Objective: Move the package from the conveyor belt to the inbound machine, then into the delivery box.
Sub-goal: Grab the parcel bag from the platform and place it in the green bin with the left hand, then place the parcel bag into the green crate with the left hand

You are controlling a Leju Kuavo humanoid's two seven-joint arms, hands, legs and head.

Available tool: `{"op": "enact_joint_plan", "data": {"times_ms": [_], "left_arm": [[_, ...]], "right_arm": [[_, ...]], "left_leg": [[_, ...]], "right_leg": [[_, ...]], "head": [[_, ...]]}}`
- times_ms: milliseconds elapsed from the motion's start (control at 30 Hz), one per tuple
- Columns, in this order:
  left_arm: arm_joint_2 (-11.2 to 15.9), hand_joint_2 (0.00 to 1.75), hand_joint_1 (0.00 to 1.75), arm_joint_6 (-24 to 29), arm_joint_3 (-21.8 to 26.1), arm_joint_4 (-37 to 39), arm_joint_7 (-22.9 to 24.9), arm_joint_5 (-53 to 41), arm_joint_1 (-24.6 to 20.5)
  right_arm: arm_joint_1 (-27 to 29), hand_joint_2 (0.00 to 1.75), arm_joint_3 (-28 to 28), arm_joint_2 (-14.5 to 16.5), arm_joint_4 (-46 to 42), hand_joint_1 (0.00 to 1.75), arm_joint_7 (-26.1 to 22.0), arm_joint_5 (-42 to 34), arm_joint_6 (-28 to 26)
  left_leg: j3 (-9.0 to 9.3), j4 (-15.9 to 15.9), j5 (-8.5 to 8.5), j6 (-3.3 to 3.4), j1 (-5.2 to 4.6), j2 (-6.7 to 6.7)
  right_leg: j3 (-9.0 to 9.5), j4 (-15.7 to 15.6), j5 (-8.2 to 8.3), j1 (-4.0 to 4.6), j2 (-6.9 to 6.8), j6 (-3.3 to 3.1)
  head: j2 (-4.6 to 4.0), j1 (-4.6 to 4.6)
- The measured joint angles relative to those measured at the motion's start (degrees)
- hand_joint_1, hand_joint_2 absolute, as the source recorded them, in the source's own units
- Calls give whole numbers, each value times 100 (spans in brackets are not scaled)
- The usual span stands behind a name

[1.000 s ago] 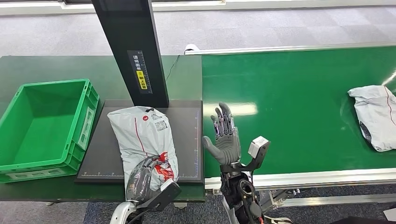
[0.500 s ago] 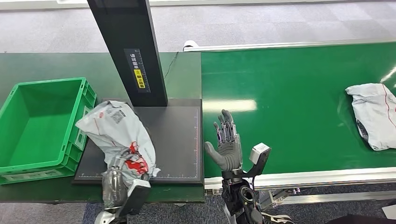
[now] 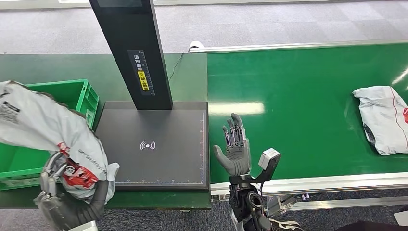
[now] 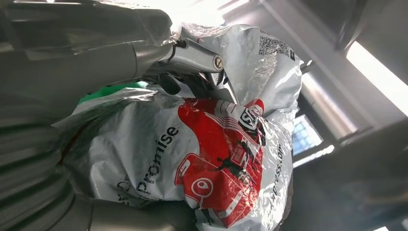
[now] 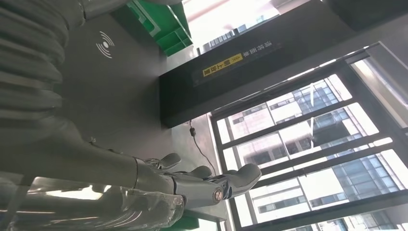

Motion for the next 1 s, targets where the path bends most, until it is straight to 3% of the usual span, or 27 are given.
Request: {"op": "enact_joint_plan", "data": {"times_ms": [200, 333, 533, 667, 833, 1000], "left_arm": [[-29, 175, 175, 7, 100, -455, 61, 4, -25], [195, 175, 175, -12, 284, -217, 552, 99, -466], [823, 175, 175, -561, 785, 964, 1429, -82, -1700], [1298, 175, 175, -1021, 1088, 2168, 1890, -511, -2783], [1855, 175, 175, -1275, 1369, 3692, 2238, -890, -4183], [2270, 175, 175, -1353, 1588, 4544, 2514, -1060, -5034]], "right_arm": [[-121, 175, 5, 0, 183, 0, -84, -44, 83], [-170, 175, 40, 9, 309, 0, -108, -75, 182], [-255, 175, 101, 48, 516, 0, -149, -134, 243], [-268, 175, 129, 57, 583, 0, -161, -149, 244], [-224, 175, 172, 65, 595, 0, -162, -157, 244], [-129, 175, 180, 68, 595, 0, -163, -162, 248]], "left_leg": [[0, 0, 1, 0, 1, -2], [1, 0, 4, -2, 1, -6], [2, 0, 16, -6, 6, -8], [0, 2, 24, -11, 10, -10], [-2, 3, 28, -17, 15, -1], [-15, 3, 28, -18, 17, 11]], "right_leg": [[0, 0, 0, 1, 0, 0], [1, 1, 1, 1, -2, -1], [1, 4, 10, 5, -2, -11], [-2, 6, 17, 8, -3, -18], [-8, 9, 23, 14, 3, -24], [-25, 12, 24, 15, 19, -24]], "head": [[0, 1], [-1, 1], [1, 1], [0, 3], [0, 2], [0, 3]]}}
